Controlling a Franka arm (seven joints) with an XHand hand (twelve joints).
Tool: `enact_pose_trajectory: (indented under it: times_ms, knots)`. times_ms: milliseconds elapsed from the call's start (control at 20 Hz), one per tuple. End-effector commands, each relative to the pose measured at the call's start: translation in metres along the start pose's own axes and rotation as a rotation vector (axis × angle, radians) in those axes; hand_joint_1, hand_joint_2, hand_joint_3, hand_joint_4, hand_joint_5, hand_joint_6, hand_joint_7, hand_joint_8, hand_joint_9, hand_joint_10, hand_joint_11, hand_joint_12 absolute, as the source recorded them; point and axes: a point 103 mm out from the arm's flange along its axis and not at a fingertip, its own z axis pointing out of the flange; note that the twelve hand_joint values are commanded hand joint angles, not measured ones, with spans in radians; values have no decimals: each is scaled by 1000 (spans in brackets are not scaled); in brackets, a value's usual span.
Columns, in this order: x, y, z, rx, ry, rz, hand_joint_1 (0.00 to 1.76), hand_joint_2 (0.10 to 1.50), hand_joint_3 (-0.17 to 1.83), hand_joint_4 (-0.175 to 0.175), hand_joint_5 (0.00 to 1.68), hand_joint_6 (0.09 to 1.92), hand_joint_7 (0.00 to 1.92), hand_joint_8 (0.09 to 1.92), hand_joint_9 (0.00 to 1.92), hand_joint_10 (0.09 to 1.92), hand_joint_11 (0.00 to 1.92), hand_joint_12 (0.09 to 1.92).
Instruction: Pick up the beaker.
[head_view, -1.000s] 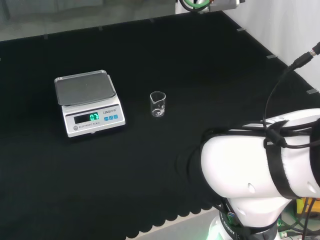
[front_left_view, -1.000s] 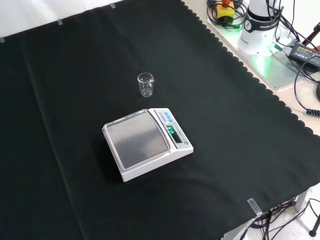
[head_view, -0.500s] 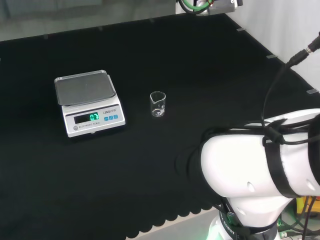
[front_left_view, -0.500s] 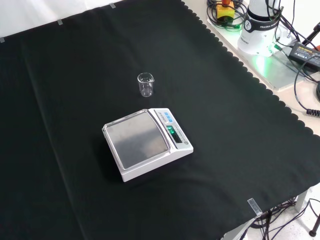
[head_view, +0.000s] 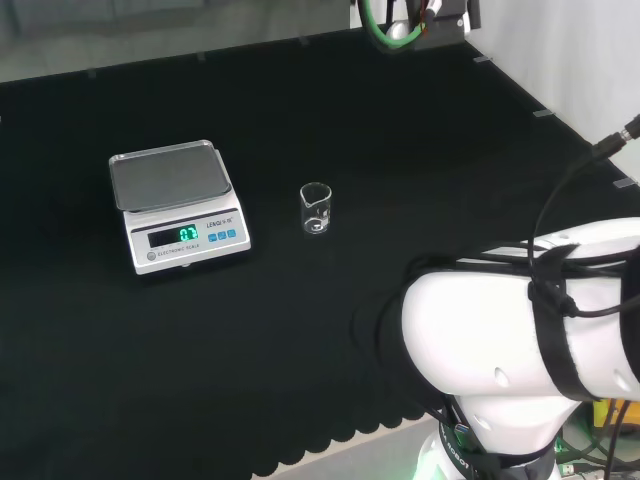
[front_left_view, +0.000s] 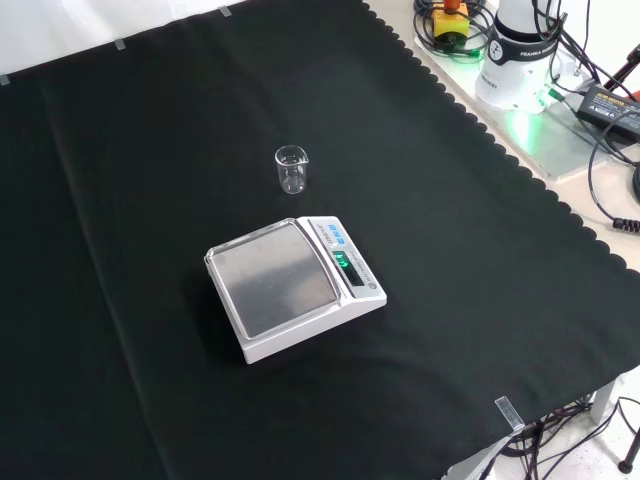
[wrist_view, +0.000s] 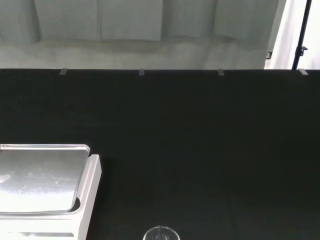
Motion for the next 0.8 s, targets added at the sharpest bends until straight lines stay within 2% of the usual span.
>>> enact_pose_trajectory:
  times_ms: [50,300,500,800]
  knots:
    - [0,41,87,42,83,1,0,981,219,-26,105,87,0,563,53,799,7,1539]
    - [-10,63,135,40,125,32,16,975,218,-26,121,87,0,597,67,818,8,1541]
    - [-13,74,160,25,141,44,35,968,216,-29,148,87,0,651,78,832,8,1543]
    - [-12,85,196,86,171,50,46,965,215,-32,176,87,10,694,94,843,9,1545]
